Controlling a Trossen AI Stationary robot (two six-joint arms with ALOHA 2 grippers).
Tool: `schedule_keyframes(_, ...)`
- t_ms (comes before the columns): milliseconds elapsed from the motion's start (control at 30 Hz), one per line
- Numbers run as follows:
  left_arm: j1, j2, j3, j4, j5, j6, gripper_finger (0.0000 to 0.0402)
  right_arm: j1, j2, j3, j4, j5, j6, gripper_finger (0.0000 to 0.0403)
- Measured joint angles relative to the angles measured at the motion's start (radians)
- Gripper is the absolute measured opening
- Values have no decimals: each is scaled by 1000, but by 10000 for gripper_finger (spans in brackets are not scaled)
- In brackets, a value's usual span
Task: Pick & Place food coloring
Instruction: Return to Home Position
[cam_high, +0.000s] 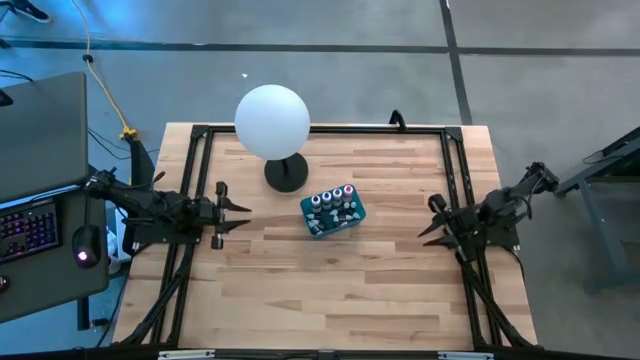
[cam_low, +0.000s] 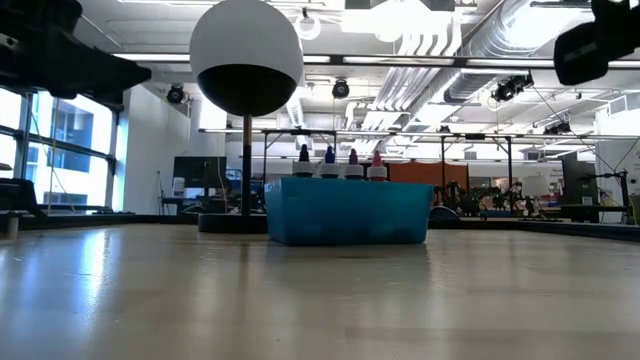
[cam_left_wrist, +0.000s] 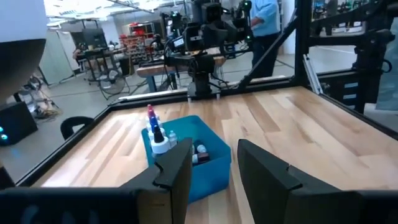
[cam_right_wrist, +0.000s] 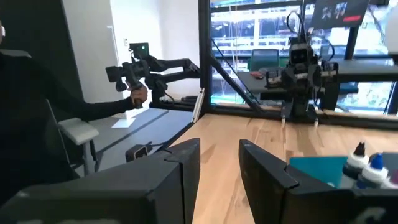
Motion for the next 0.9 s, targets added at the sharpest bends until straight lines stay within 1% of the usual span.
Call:
schedule_keyframes(233, 0, 0, -1, 3, -25, 2, 127, 0, 0, -41, 12, 7, 34, 103)
schedule_keyframes(433, 0, 0, -1, 3, -22, 0, 127, 0, 0, -102, 58, 7, 34, 103)
schedule_keyframes(500, 0, 0, -1, 4, -22, 0, 127, 0, 0, -126, 106, 3, 34, 103)
schedule_keyframes(633, 0, 0, -2, 5, -22, 0, 127, 0, 11, -132, 126, -7, 33, 103)
schedule_keyframes(900, 0, 0, -2, 6, -22, 0, 127, 0, 15, -132, 128, 50, 25, 103)
